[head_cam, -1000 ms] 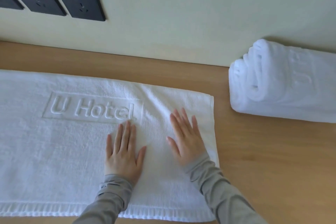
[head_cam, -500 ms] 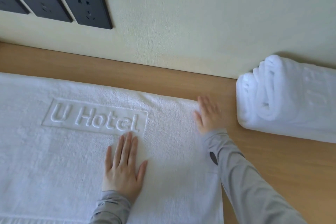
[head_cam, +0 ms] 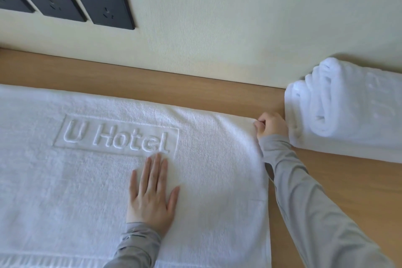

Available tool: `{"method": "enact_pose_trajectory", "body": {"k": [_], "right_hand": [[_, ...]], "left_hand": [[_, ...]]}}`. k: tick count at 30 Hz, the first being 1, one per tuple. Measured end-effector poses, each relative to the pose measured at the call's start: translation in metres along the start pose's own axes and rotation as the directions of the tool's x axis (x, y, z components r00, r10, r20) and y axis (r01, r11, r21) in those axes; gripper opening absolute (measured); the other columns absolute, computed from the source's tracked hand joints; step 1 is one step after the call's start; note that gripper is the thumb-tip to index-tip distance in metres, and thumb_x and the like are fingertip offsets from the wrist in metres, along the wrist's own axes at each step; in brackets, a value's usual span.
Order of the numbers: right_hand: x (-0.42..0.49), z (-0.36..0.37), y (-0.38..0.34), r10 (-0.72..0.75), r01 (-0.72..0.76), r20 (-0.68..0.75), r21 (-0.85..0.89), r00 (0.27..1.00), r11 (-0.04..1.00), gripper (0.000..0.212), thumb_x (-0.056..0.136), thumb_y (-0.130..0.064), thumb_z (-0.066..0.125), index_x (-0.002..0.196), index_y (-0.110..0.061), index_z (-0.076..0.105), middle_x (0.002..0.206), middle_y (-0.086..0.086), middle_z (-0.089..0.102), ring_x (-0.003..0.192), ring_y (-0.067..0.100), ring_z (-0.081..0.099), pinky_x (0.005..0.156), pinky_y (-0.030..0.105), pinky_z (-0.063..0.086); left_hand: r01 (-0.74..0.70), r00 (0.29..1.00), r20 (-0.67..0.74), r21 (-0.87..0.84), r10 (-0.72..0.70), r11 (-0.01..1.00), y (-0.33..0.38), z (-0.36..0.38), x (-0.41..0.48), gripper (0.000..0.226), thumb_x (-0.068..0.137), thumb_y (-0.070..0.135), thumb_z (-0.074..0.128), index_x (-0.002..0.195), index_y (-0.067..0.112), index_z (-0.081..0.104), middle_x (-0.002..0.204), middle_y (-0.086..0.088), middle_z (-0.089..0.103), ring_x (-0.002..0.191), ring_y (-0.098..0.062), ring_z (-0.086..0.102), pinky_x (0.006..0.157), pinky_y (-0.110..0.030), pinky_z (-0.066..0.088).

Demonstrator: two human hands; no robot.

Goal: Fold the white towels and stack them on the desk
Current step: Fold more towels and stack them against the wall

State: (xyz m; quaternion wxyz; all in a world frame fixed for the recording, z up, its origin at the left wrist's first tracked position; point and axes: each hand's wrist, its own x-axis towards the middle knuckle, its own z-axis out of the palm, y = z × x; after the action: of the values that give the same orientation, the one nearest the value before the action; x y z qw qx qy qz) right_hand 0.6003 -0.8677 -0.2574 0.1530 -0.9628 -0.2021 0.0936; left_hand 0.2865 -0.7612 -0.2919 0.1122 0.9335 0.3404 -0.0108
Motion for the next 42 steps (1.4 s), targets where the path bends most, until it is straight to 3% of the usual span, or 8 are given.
{"method": "enact_pose_trajectory", "body": {"k": [10,13,16,23,27,32,39,42], "right_hand": [[-0.042,0.015,-0.074,-0.172,0.124,-0.228,-0.211,0.958,0.969,0.045,0.07,0.001,0.065,0.113,-0.005,0.057,0.115,0.015,0.057,0.107,0.033,0.05,0.085,0.044,0.044],[-0.106,0.061,-0.151,-0.715,0.709,-0.07,-0.098,0.696,0.699,0.045,0.077,-0.014,0.065,0.121,-0.007,0.058,0.127,0.011,0.058,0.124,0.026,0.047,0.099,0.048,0.044],[-0.119,0.079,-0.151,-0.819,0.844,0.218,-0.059,0.532,0.533,0.047,0.093,-0.034,0.039,0.136,-0.017,0.046,0.146,0.003,0.041,0.139,0.02,0.033,0.112,0.05,0.027],[-0.009,0.021,0.007,-0.203,0.244,0.169,-0.277,0.964,0.929,0.053,0.101,-0.032,0.022,0.147,-0.005,0.022,0.156,0.01,0.019,0.146,0.022,0.011,0.118,0.045,0.009],[-0.028,0.02,-0.014,-0.182,0.161,-0.032,-0.328,0.983,0.931,0.062,0.098,-0.039,0.017,0.147,0.0,0.015,0.157,0.015,0.012,0.146,0.027,0.004,0.119,0.045,-0.001],[-0.149,0.062,-0.069,-0.548,0.555,0.098,-0.202,0.831,0.807,0.061,0.093,-0.038,0.03,0.142,-0.002,0.034,0.152,0.011,0.029,0.141,0.027,0.027,0.113,0.047,0.017],[-0.18,0.033,0.026,0.062,-0.064,-0.017,-0.144,0.998,0.988,0.085,0.088,-0.059,-0.002,0.144,0.001,0.021,0.153,0.012,0.013,0.144,0.031,0.015,0.118,0.045,0.008],[-0.202,0.03,-0.001,-0.078,0.067,-0.056,-0.166,0.995,0.984,0.075,0.095,-0.051,0.008,0.141,0.005,0.029,0.151,0.02,0.024,0.142,0.032,0.018,0.116,0.046,0.013]], "left_hand": [[0.006,1.0,0.025,0.007,-0.006,1.0,0.002,-0.002,0.001,0.066,0.094,0.051,0.02,0.147,0.012,0.032,0.155,-0.005,0.028,0.144,-0.02,0.021,0.117,-0.049,0.014],[0.001,0.999,0.051,0.02,-0.002,1.0,0.001,-0.004,0.0,0.067,0.096,0.049,0.012,0.143,0.01,0.038,0.149,-0.013,0.038,0.141,-0.024,0.023,0.116,-0.048,0.014],[-0.017,0.999,0.038,0.015,0.016,1.0,0.001,-0.006,0.0,0.064,0.097,0.047,0.009,0.14,0.009,0.037,0.143,-0.017,0.046,0.137,-0.028,0.03,0.115,-0.048,0.014],[0.003,0.999,0.034,-0.003,-0.002,1.0,0.002,-0.005,0.002,0.066,0.094,0.049,0.019,0.147,0.011,0.031,0.155,-0.007,0.027,0.143,-0.022,0.023,0.116,-0.05,0.016],[0.005,0.999,0.04,0.017,-0.005,1.0,0.002,-0.003,0.001,0.067,0.094,0.049,0.019,0.147,0.01,0.03,0.155,-0.007,0.026,0.143,-0.023,0.024,0.116,-0.051,0.015],[-0.001,0.999,0.033,0.011,0.001,1.0,0.001,-0.002,0.0,0.067,0.094,0.048,0.019,0.147,0.009,0.031,0.155,-0.008,0.026,0.143,-0.025,0.026,0.116,-0.051,0.014],[-0.022,0.999,0.034,-0.006,0.022,1.0,0.001,-0.001,0.0,0.067,0.093,0.049,0.022,0.147,0.009,0.028,0.156,-0.007,0.024,0.144,-0.025,0.022,0.116,-0.051,0.012],[-0.026,0.999,0.03,-0.004,0.026,1.0,0.002,-0.003,0.001,0.067,0.093,0.048,0.022,0.147,0.008,0.029,0.155,-0.008,0.025,0.144,-0.026,0.022,0.116,-0.051,0.012]]}}
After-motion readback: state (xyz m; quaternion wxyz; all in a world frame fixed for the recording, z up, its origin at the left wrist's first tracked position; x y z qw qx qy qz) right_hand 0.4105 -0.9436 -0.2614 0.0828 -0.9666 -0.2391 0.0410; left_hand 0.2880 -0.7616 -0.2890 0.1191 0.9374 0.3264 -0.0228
